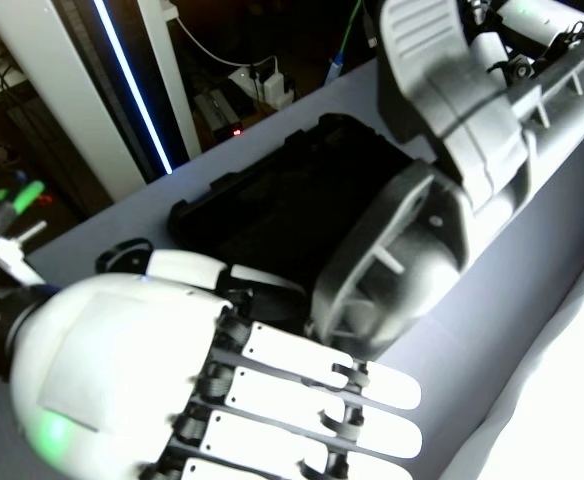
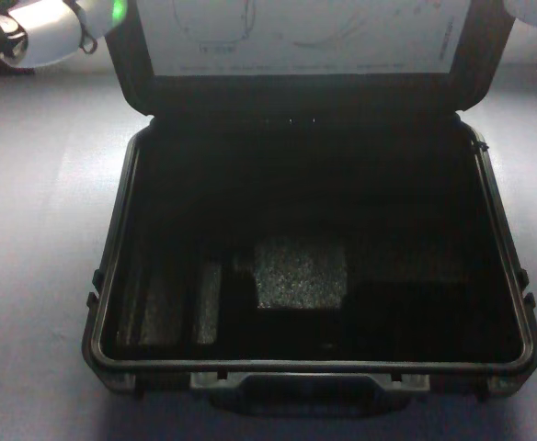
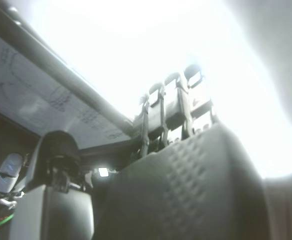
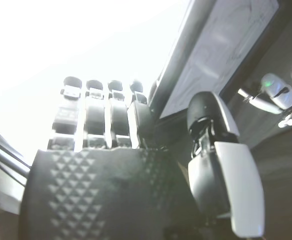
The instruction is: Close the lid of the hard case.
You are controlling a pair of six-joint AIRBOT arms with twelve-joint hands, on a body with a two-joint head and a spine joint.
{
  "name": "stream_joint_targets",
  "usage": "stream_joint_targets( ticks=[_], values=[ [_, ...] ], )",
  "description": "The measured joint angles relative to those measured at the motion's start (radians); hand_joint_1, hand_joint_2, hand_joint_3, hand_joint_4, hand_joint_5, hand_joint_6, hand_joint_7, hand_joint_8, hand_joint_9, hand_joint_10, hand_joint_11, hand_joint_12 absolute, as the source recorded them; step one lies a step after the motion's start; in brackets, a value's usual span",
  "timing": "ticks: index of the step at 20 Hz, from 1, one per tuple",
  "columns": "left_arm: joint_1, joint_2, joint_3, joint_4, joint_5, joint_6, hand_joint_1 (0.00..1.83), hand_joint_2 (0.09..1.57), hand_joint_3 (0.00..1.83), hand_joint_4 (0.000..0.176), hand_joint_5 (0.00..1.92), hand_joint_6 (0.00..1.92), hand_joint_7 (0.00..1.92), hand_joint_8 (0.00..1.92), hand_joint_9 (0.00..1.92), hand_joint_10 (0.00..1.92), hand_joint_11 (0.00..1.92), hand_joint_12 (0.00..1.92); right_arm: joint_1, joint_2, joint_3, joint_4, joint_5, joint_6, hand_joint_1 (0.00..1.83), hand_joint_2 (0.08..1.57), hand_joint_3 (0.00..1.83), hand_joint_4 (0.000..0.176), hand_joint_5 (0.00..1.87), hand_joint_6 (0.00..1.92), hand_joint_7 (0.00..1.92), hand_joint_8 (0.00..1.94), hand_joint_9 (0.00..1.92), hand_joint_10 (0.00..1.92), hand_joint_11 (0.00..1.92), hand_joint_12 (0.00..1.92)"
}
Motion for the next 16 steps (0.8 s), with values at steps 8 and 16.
stream_joint_targets(
  ticks=[8,16],
  values=[
    [0.062,0.071,-0.096,0.026,-0.106,0.000,0.27,1.27,0.00,0.000,0.15,0.00,0.15,0.00,0.12,0.00,0.00,0.28,0.003,0.036,-0.072,0.000,0.060,-0.002,0.21,1.36,0.00,0.000,0.26,0.00,0.22,0.00,0.15,0.00,0.00,0.36],
    [0.211,0.168,-0.239,0.087,-0.251,-0.002,0.33,1.28,0.01,0.000,0.14,0.00,0.14,0.00,0.11,0.00,0.00,0.25,-0.131,0.111,-0.207,-0.048,0.270,0.011,0.19,1.31,0.00,0.000,0.26,0.00,0.25,0.00,0.18,0.00,0.00,0.42]
  ],
)
